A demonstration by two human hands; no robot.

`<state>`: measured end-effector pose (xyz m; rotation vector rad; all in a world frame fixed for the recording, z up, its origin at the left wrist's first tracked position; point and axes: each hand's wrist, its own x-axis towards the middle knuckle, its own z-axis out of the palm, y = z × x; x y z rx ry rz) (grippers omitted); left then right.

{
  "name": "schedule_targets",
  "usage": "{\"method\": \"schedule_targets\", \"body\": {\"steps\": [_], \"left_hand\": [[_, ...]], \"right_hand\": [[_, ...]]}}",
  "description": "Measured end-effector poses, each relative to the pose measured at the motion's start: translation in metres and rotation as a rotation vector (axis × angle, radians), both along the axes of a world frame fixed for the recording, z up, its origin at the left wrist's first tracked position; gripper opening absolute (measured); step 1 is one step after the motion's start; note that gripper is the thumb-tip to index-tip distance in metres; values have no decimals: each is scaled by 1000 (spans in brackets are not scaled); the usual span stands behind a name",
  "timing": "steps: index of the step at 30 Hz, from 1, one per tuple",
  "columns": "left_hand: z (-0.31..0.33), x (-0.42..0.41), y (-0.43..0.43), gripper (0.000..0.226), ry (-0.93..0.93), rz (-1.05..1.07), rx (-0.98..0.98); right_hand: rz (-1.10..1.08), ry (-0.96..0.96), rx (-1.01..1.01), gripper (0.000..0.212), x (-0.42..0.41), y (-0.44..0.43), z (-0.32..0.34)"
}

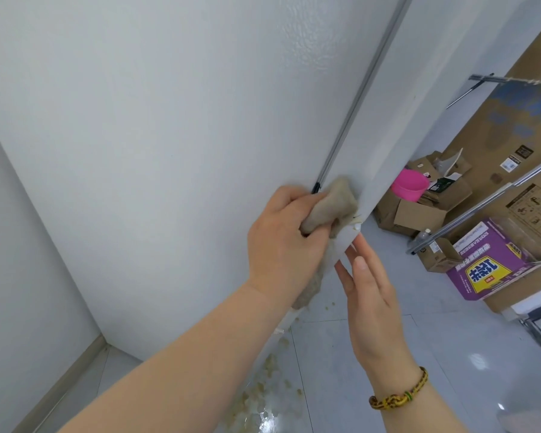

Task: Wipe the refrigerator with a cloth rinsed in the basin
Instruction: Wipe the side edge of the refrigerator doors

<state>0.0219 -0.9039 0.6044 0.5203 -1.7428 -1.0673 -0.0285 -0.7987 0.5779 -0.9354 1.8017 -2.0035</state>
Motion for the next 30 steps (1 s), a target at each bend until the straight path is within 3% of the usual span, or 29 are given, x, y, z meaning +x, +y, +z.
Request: {"method": "schedule_targets", "body": {"steps": [3, 6, 8, 11, 14, 19, 23, 27, 30], "left_hand": [[-16, -1, 6, 35, -14, 26, -55], [-45, 7, 6, 48, -143, -8, -47], [-40, 8, 1, 45, -193, -42, -47], [-14, 1, -1, 34, -103, -44, 1], [-16, 1, 3, 39, -91, -79, 16], [-28, 11, -4, 47, -334, -146, -39], [-12, 0, 3, 38, -71, -50, -19], [-54, -8, 18, 37, 33, 146, -329], [-99, -6, 10, 39, 0, 221, -565]], "right_hand": [[-8, -2, -5, 64, 1, 0, 0], [-10, 0, 8, 36, 0, 0, -5], [-3, 1, 2, 37, 1, 1, -6], [0, -3, 8, 34, 0, 0, -5], [6, -17, -4, 55, 0, -2, -5], [38, 1, -2, 70, 0, -2, -4], [114, -34, -10, 78, -1, 1, 2], [153, -51, -27, 89, -3, 0, 0], [152, -51, -37, 86, -3, -1, -1]]}}
